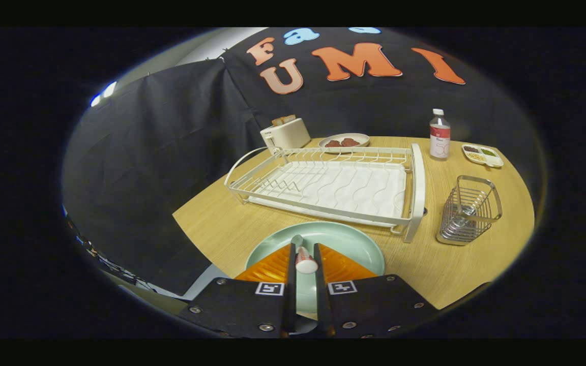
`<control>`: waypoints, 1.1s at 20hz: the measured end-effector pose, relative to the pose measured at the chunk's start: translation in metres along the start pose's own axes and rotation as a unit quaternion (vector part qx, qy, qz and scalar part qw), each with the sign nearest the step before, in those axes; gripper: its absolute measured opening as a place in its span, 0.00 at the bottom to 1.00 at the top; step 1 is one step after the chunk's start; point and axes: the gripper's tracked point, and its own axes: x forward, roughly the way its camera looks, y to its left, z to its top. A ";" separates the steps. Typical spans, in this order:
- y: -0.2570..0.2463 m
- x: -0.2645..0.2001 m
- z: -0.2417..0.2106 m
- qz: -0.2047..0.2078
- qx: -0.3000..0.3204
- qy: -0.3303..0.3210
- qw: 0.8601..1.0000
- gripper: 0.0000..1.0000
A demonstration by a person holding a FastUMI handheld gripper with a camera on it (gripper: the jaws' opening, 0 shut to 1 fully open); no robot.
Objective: Take the plate from the dish rack, then take the spoon from the basket and place it into the plate.
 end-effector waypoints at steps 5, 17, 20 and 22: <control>-0.014 0.000 -0.014 -0.018 0.020 0.022 0.999 0.21; -0.049 -0.036 0.039 -0.074 0.024 -0.046 0.996 0.61; -0.054 -0.060 0.086 -0.090 0.006 -0.100 0.991 0.68; -0.058 -0.079 0.121 -0.105 -0.008 -0.138 0.985 0.72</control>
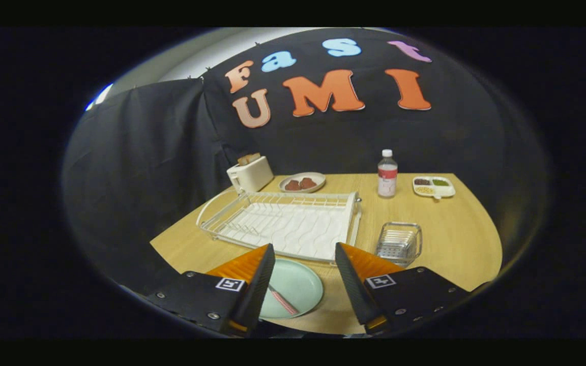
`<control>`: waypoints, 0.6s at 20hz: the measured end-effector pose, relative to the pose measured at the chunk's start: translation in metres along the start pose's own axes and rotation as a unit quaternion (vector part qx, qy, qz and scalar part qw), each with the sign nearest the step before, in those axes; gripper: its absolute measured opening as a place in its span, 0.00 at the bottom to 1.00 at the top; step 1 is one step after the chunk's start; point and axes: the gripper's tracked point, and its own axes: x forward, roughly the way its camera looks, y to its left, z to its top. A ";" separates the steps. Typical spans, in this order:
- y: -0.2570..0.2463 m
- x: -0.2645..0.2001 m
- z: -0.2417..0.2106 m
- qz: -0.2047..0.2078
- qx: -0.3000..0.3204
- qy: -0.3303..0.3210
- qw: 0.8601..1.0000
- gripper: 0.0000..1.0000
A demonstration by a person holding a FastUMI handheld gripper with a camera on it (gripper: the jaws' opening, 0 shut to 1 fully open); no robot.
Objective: Take the plate from the dish rack, then take the spoon from the basket and place it into the plate.
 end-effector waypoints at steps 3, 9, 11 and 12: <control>-0.008 -0.012 0.059 -0.017 -0.017 -0.063 0.998 0.75; -0.025 -0.048 0.161 -0.056 -0.046 -0.181 0.981 0.81; -0.029 -0.059 0.183 -0.067 -0.049 -0.207 0.975 0.84; -0.031 -0.064 0.193 -0.072 -0.048 -0.218 0.972 0.88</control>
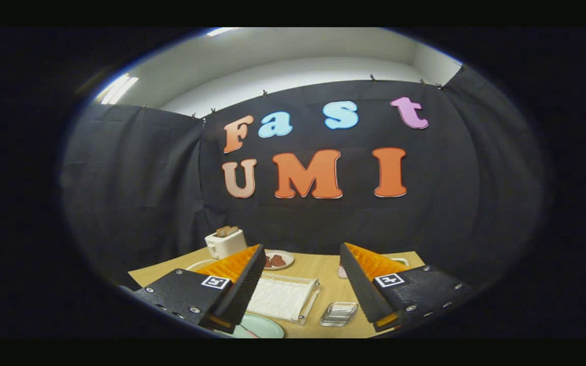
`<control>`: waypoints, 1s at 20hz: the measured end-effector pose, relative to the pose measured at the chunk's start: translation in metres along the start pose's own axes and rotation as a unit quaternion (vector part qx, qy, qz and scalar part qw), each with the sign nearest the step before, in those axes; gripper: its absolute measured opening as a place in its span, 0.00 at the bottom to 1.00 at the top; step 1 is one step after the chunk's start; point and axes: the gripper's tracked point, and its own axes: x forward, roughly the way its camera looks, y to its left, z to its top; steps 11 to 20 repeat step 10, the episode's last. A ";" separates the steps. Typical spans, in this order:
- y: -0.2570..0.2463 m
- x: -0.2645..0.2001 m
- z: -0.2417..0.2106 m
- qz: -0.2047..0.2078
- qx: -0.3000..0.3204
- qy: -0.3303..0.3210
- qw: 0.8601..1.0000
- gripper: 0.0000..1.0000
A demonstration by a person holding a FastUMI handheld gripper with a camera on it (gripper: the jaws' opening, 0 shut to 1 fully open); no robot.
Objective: Take the plate from the dish rack, then take the spoon from the basket and place it into the plate.
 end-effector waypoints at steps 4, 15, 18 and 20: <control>-0.011 -0.004 0.029 -0.021 -0.006 -0.038 0.999 0.97; -0.016 -0.008 0.054 -0.047 -0.017 -0.061 0.997 0.97; -0.016 -0.008 0.054 -0.047 -0.017 -0.061 0.997 0.97; -0.016 -0.008 0.054 -0.047 -0.017 -0.061 0.997 0.97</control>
